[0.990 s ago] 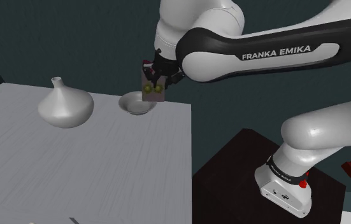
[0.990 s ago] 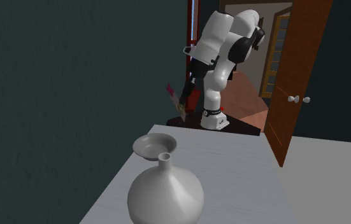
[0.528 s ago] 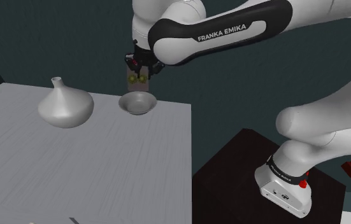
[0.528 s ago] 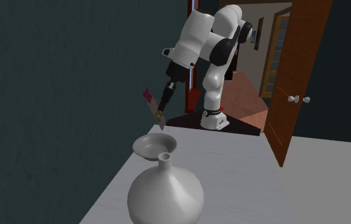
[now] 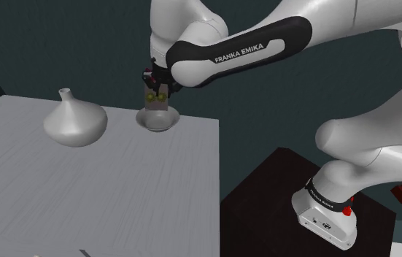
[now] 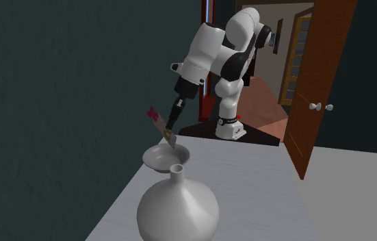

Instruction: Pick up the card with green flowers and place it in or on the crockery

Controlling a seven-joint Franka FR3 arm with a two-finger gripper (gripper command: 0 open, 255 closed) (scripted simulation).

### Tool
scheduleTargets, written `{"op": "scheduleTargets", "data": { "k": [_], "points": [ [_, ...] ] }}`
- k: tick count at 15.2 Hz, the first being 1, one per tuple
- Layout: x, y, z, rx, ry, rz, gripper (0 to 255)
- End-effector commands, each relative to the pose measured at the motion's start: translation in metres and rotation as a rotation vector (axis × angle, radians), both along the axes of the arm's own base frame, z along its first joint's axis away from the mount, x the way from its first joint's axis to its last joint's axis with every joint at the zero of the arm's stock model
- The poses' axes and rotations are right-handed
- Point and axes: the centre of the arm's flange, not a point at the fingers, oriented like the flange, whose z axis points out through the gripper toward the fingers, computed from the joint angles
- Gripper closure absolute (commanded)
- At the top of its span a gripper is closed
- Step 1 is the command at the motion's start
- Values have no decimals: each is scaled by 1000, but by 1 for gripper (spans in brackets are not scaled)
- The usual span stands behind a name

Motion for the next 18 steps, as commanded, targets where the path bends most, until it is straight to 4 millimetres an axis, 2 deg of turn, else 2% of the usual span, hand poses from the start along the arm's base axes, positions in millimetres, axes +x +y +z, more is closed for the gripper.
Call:
{"op": "scheduleTargets", "data": {
  "k": [1,6,13,14,18],
  "points": [
    [-1,0,-11,0,0,0,255],
    [-1,0,-36,0,0,0,255],
    [-1,0,-36,0,0,0,255],
    [-1,0,-36,0,0,0,0],
    [-1,0,-36,0,0,0,0]
  ]
}}
